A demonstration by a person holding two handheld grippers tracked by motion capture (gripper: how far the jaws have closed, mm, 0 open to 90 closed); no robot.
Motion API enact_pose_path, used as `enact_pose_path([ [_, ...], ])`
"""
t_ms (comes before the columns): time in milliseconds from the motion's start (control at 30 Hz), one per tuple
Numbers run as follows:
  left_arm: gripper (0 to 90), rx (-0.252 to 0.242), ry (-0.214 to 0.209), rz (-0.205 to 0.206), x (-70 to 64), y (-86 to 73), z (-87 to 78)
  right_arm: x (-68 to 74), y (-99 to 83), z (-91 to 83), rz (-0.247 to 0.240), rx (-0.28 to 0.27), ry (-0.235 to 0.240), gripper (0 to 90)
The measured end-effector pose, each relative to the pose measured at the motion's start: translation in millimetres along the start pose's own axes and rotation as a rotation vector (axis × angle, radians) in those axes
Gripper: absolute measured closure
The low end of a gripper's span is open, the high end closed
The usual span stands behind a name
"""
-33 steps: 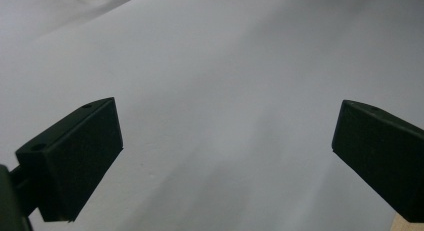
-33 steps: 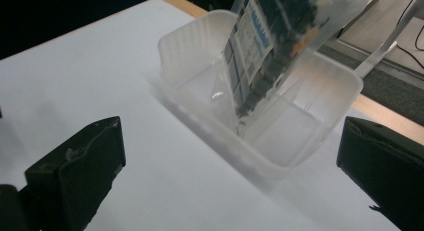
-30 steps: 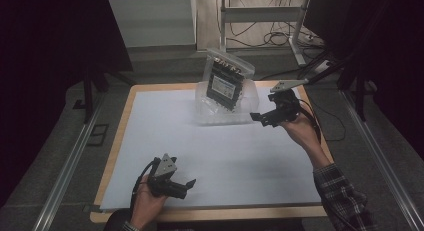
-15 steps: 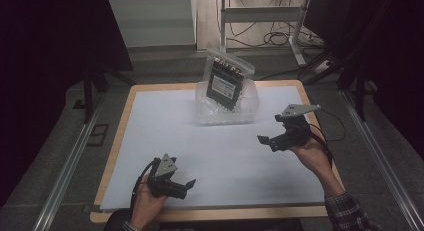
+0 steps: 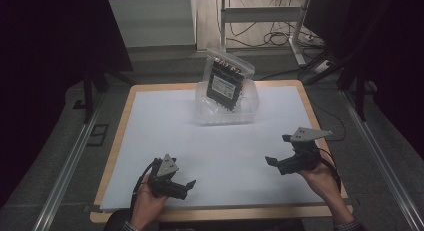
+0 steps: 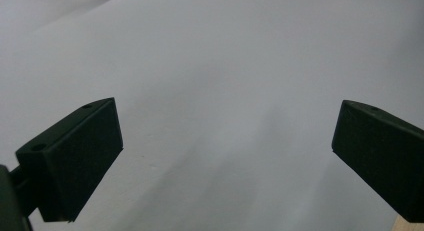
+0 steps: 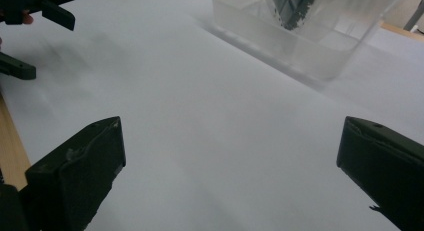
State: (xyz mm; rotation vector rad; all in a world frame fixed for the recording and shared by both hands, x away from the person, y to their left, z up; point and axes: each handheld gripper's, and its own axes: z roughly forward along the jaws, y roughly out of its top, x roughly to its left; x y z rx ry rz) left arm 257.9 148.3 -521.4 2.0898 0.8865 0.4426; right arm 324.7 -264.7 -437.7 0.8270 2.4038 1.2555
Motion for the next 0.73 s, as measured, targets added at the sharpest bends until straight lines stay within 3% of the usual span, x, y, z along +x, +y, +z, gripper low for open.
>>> enact_pose_path([
  [333,0.0,0.008,0.004,0.008,-0.5,-0.1,0.0,4.1,-41.4,-10.2,0.023,0.007,-0.015,0.0],
  [533,0.0,0.022,0.014,0.027,-1.9,-0.1,1.9,0.3,-67.3,-10.5,0.061,0.058,-0.022,0.0],
  [733,0.0,0.023,0.02,0.03,-2.3,0.4,2.7,-2.4,-75.6,-9.6,0.082,0.08,-0.024,0.0],
])
